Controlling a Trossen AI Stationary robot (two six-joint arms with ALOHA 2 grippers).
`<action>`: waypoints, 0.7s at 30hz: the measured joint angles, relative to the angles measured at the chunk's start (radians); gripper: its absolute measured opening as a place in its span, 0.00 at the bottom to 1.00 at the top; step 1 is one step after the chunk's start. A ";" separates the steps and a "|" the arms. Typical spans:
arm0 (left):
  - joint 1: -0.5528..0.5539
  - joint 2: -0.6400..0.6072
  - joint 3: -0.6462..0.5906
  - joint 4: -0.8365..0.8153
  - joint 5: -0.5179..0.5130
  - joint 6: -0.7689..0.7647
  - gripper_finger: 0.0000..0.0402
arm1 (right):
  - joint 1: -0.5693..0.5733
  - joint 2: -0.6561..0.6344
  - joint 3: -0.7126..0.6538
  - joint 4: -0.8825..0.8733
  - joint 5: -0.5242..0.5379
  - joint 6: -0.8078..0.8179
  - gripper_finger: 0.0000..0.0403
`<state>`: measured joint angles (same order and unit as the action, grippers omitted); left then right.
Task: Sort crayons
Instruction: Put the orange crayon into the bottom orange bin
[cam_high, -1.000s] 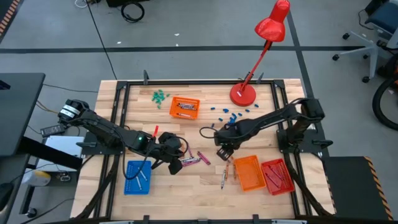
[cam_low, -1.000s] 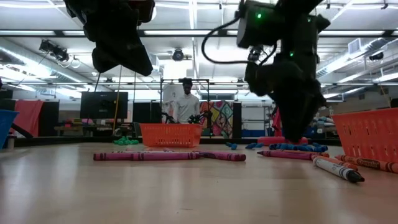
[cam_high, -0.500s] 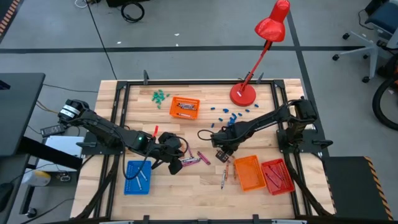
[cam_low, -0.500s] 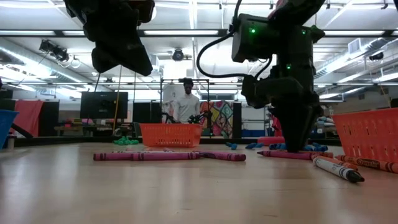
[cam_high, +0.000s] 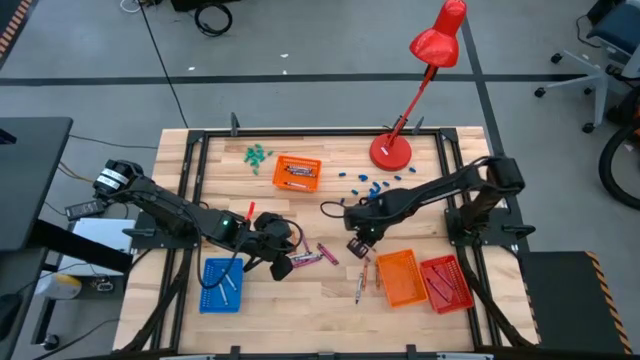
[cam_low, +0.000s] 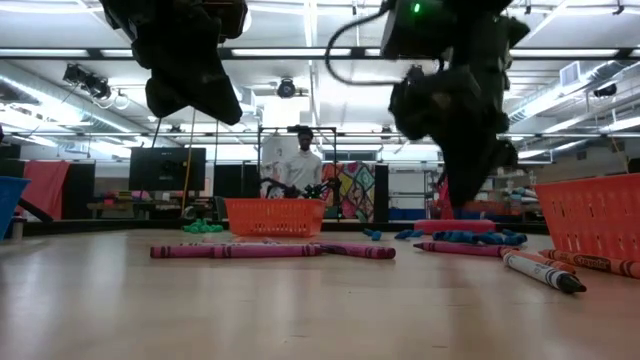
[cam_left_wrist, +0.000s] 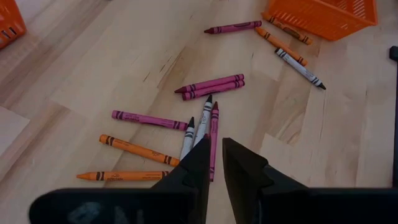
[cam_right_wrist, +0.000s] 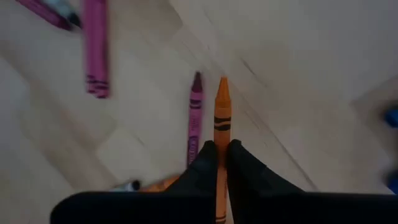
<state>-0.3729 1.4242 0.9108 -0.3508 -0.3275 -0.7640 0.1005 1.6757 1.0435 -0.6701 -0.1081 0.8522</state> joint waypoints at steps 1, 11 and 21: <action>0.000 0.000 0.000 0.000 0.000 0.000 0.13 | -0.002 -0.021 0.000 -0.001 0.002 0.013 0.05; 0.000 0.000 0.000 -0.005 0.000 0.000 0.13 | 0.103 -0.252 0.000 -0.147 0.024 0.192 0.07; 0.000 0.000 0.000 -0.006 0.000 0.020 0.13 | 0.383 -0.261 0.001 -0.243 0.128 0.549 0.07</action>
<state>-0.3733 1.4242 0.9108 -0.3569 -0.3275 -0.7441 0.4836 1.4146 1.0443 -0.9130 0.0195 1.4007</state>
